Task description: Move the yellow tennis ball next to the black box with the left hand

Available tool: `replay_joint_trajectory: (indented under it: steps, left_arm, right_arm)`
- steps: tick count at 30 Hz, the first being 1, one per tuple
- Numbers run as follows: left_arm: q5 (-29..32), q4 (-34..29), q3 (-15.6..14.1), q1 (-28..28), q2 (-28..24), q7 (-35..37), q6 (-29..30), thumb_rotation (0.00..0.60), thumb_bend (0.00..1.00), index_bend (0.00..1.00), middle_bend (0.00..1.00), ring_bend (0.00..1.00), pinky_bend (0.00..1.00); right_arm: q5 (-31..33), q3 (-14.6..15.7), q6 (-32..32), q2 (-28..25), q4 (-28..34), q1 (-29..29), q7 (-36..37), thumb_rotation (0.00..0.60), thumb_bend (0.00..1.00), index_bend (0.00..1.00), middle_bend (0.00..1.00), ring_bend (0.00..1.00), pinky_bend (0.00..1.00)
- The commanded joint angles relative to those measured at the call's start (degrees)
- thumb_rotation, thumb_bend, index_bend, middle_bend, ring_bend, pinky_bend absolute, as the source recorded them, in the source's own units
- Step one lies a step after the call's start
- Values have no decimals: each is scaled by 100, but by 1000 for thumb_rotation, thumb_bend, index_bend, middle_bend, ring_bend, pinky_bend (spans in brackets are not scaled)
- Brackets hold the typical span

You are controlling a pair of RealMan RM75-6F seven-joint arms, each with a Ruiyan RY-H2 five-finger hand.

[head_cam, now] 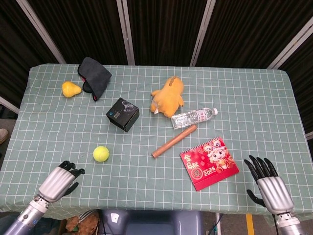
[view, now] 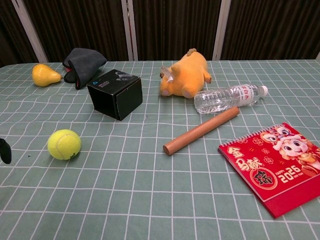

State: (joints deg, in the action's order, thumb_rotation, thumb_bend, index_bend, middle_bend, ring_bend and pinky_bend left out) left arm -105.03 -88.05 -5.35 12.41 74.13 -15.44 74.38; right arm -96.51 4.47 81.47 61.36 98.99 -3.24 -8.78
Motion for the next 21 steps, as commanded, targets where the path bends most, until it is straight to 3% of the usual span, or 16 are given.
replay_joint_trajectory:
  steps: [1, 4, 12, 21]
  left_arm:
    - [303, -148, -19, 119, 186, -337, -476, 600, 247, 423, 690, 392, 673]
    - [742, -457, -28, 150, 197, -797, -942, 600, 251, 460, 690, 392, 676]
    - [1485, -849, 122, 235, 305, -1894, -1390, 600, 363, 420, 655, 380, 670]
    - [2104, -918, 441, 616, 371, -1876, -1795, 600, 380, 446, 675, 379, 671]
  right_arm:
    - [-87, 61, 49, -33, 8, 31, 63, 600, 319, 0, 0, 0, 0]
    - [-139, 87, 90, -58, 3, 46, 131, 600, 320, 0, 0, 0, 0]
    - [-195, 103, 273, -170, -5, 112, 366, 600, 320, 0, 0, 0, 0]
    - [-208, 117, 325, -192, -40, 156, 406, 600, 319, 0, 0, 0, 0]
